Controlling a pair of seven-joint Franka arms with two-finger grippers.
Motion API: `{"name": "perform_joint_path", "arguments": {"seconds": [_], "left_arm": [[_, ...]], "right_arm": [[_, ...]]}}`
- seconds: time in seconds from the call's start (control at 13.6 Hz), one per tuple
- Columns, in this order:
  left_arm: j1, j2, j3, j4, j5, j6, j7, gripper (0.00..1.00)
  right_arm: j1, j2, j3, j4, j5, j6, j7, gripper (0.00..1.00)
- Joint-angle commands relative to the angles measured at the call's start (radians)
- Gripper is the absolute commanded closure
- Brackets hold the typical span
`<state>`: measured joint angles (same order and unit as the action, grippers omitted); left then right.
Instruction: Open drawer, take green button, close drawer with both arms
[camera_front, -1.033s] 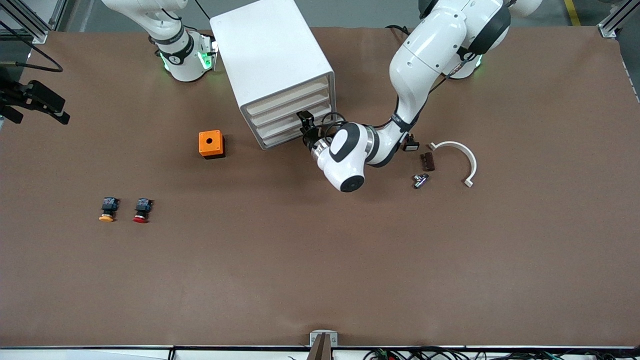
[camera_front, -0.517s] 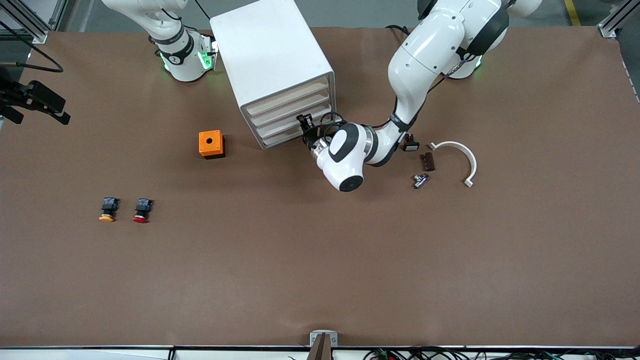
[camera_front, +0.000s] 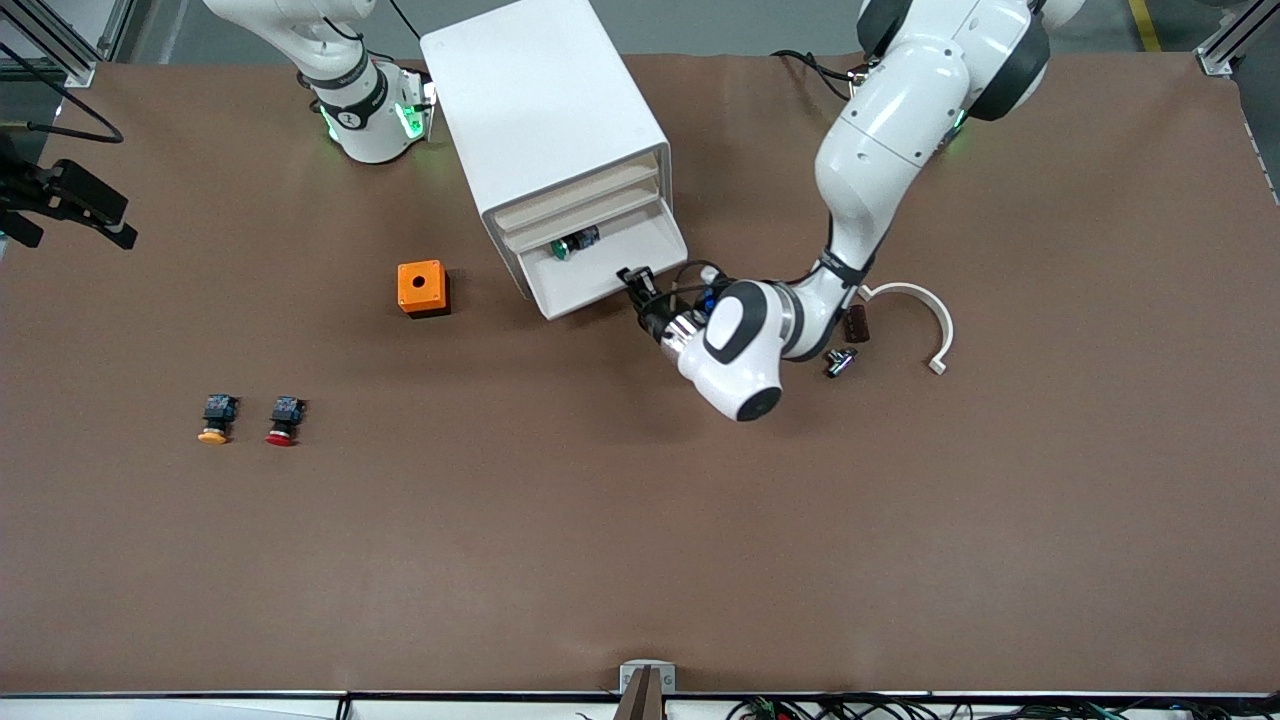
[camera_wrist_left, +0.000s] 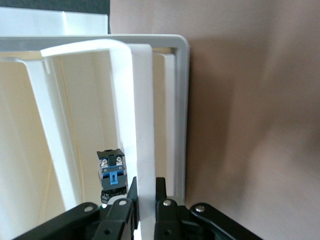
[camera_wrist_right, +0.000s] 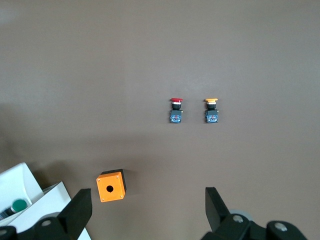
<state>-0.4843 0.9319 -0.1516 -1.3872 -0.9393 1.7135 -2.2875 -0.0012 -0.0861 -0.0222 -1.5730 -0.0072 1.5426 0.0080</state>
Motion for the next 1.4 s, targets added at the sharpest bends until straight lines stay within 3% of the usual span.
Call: {"name": "perform_joint_path", "arguments": {"seconds": [0.0, 0.3, 0.44, 0.59, 0.66, 0.74, 0.96, 1.33], "left_arm": [[0.064, 0.002, 0.017, 0.039, -0.001, 0.001, 0.055, 1.0], [0.102, 0.002, 0.017, 0.04, -0.003, 0.008, 0.135, 1.0], [0.116, 0.008, 0.017, 0.04, -0.006, 0.009, 0.186, 0.99], [0.116, 0.007, 0.017, 0.039, -0.006, 0.009, 0.204, 0.84], [0.118, 0.007, 0.017, 0.039, -0.006, 0.009, 0.207, 0.48], [0.118, 0.005, 0.017, 0.039, -0.006, 0.009, 0.218, 0.0], [0.119, -0.002, 0.017, 0.04, 0.004, 0.008, 0.23, 0.0], [0.121, -0.011, 0.087, 0.1, 0.008, 0.008, 0.295, 0.0]], "right_arm": [[0.001, 0.016, 0.002, 0.051, -0.007, -0.013, 0.021, 0.0], [0.012, 0.016, 0.007, 0.059, -0.004, -0.019, 0.026, 0.0], [0.073, 0.016, 0.007, 0.059, -0.004, -0.019, 0.134, 0.0], [0.141, 0.045, 0.007, 0.06, -0.013, -0.016, 0.297, 0.0], [0.164, 0.06, 0.007, 0.062, -0.008, -0.015, 0.37, 0.0], [0.202, 0.081, 0.007, 0.062, -0.013, -0.016, 0.47, 0.0], [0.352, 0.111, 0.007, 0.038, -0.004, -0.019, 0.786, 0.0], [0.598, 0.258, 0.007, 0.045, 0.001, 0.019, 1.35, 0.0]]}}
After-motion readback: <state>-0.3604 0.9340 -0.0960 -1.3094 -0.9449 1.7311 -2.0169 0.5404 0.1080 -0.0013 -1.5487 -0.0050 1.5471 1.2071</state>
